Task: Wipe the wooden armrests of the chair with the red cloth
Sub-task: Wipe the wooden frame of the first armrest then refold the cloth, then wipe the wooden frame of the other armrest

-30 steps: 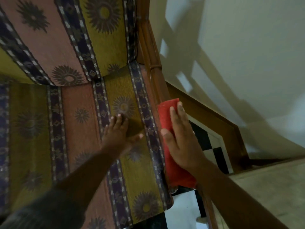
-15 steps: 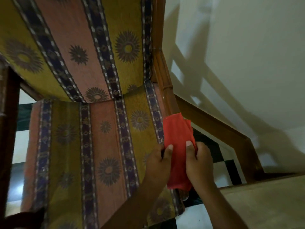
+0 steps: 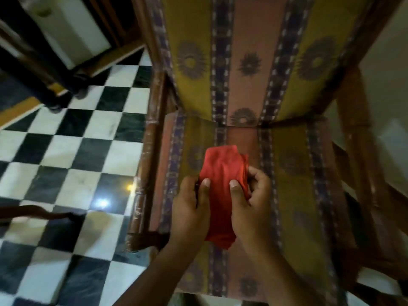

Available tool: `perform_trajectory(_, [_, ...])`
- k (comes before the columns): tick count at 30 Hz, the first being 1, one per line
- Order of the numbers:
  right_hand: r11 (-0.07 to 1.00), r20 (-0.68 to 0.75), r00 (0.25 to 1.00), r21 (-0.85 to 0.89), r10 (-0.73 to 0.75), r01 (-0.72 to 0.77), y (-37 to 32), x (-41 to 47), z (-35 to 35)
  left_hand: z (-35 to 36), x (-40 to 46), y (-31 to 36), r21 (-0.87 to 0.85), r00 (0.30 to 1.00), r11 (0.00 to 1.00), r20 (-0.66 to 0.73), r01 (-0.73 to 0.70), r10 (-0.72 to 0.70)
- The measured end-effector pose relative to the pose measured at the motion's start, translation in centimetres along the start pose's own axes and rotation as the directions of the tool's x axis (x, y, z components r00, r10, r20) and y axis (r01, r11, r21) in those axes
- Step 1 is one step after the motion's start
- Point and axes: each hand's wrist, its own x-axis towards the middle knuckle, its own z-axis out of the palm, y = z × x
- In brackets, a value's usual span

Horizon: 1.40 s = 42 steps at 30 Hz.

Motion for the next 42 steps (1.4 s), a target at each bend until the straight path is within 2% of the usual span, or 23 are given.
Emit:
perform_trajectory(5, [0.991, 0.148, 0.981, 0.066, -0.124, 0.115, -1.6, -3.1, 8.7, -8.6, 1.6, -2.8, 0.048, 0.994, 0.999, -0.112, -0.002, 0.008])
perform_trajectory(10, [0.965, 0.204, 0.949, -0.053, -0.241, 0.256, -0.6, -5.9, 15.2, -14.3, 2.8, -7.3, 0.112, 0.980, 0.991, -0.191, 0.068, -0.046])
perform_trajectory(14, [0.939, 0.212, 0.966, -0.276, -0.148, 0.204, 3.4, -7.2, 17.3, -14.8, 3.1, -12.1, 0.228, 0.982, 0.956, -0.069, 0.187, -0.176])
perform_trajectory(17, [0.933, 0.201, 0.975, -0.323, -0.096, 0.159, 5.6, -8.0, 17.3, -14.5, 3.0, -13.9, 0.261, 0.958, 0.926, 0.013, 0.273, -0.287])
perform_trajectory(19, [0.947, 0.182, 0.980, -0.295, -0.079, 0.131, 6.2, -7.9, 16.8, -14.3, 2.7, -14.1, 0.291, 0.975, 0.932, 0.000, 0.215, -0.224])
perform_trajectory(21, [0.954, 0.154, 0.985, -0.274, -0.083, 0.124, 6.6, -6.9, 16.0, -13.9, 2.8, -13.5, 0.403, 0.999, 0.915, -0.035, 0.019, -0.005])
perform_trajectory(23, [0.939, 0.135, 0.980, -0.294, -0.143, 0.177, 7.4, -4.8, 14.8, -12.8, 3.5, -12.4, 0.506, 0.977, 0.837, 0.060, -0.208, 0.206])
perform_trajectory(25, [0.818, 0.194, 0.945, -0.474, -0.264, 0.326, 8.5, -2.2, 13.3, -11.1, 4.4, -11.9, 0.583, 0.924, 0.719, 0.277, -0.379, 0.263])
perform_trajectory(27, [0.586, 0.351, 0.871, -0.645, -0.343, 0.490, 10.4, 0.4, 12.3, -9.9, 4.9, -12.4, 0.677, 0.880, 0.570, 0.419, -0.466, 0.222])
perform_trajectory(28, [0.482, 0.463, 0.827, -0.672, -0.319, 0.562, 11.5, 1.9, 11.9, -9.6, 5.0, -12.7, 0.711, 0.881, 0.525, 0.425, -0.468, 0.210])
perform_trajectory(30, [0.292, 0.667, 0.729, -0.674, -0.153, 0.678, 13.8, 4.4, 11.3, -9.5, 5.0, -13.0, 0.729, 0.898, 0.529, 0.391, -0.435, 0.200])
perform_trajectory(31, [0.211, 0.716, 0.695, -0.671, -0.064, 0.710, 14.9, 5.2, 10.9, -9.5, 5.0, -12.9, 0.724, 0.899, 0.535, 0.381, -0.435, 0.216])
perform_trajectory(32, [0.165, 0.736, 0.676, -0.663, -0.035, 0.730, 16.1, 5.7, 10.5, -9.4, 4.9, -12.8, 0.725, 0.896, 0.527, 0.373, -0.443, 0.240])
perform_trajectory(35, [0.098, 0.736, 0.671, -0.664, -0.092, 0.742, 18.7, 6.3, 10.1, -9.4, 5.2, -13.0, 0.726, 0.883, 0.503, 0.379, -0.469, 0.276])
perform_trajectory(39, [0.099, 0.726, 0.667, -0.660, -0.169, 0.744, 19.8, 6.3, 10.0, -9.4, 6.5, -13.0, 0.656, 0.886, 0.604, 0.405, -0.453, 0.225])
perform_trajectory(42, [0.110, 0.729, 0.660, -0.652, -0.180, 0.750, 19.6, 6.3, 10.0, -9.3, 7.7, -12.7, 0.630, 0.887, 0.631, 0.387, -0.453, 0.251])
